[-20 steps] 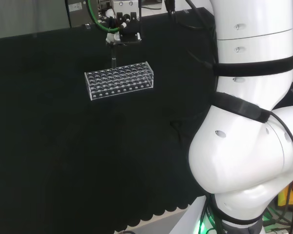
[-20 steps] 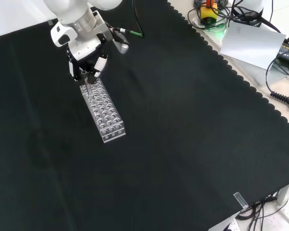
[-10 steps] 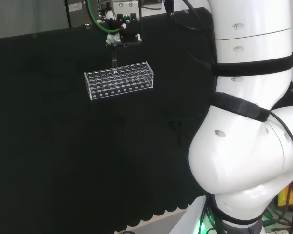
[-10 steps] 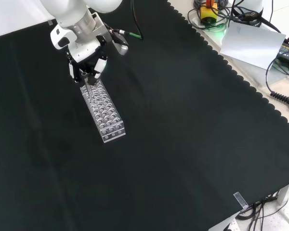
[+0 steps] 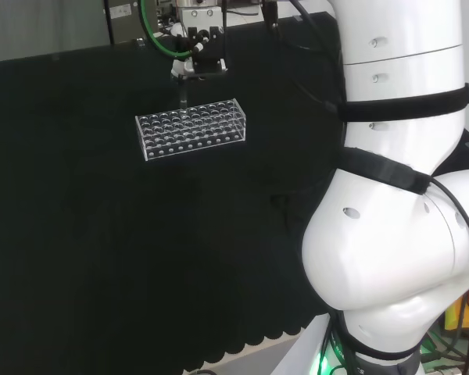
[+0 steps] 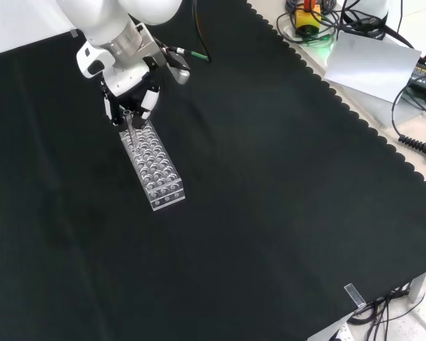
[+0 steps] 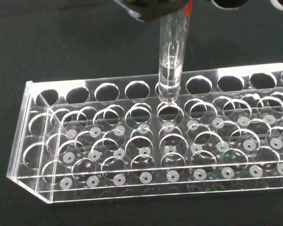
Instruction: Put the test tube back in the rack.
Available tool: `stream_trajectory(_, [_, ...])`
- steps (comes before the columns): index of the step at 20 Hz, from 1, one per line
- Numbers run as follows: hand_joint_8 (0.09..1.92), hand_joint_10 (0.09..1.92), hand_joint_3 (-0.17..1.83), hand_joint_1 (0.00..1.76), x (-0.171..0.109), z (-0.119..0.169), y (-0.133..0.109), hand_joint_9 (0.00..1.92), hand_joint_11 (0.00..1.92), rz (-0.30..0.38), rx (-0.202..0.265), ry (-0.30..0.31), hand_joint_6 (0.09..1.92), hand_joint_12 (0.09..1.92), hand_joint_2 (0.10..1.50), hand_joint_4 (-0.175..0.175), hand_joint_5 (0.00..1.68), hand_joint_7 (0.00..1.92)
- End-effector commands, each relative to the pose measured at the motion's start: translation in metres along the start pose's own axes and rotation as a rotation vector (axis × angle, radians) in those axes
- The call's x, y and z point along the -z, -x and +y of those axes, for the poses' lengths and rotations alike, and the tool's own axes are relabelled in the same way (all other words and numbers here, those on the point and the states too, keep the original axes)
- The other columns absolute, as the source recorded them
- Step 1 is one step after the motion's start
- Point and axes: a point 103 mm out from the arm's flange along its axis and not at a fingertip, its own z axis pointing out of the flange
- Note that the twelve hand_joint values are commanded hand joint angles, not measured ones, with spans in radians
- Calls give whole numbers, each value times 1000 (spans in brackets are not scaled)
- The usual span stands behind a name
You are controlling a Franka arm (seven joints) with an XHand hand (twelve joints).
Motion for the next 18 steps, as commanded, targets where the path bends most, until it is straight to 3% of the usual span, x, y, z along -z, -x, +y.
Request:
stream_trajectory(1, [409,531,-175,1231,-3,2,-3,1679,1222,-3,0,-8,305,866,1044,-175,1394,1743])
stream_trajectory(18, [412,533,-175,1231,-14,14,-2,1678,1222,-5,-3,-36,303,866,1044,-175,1394,1742])
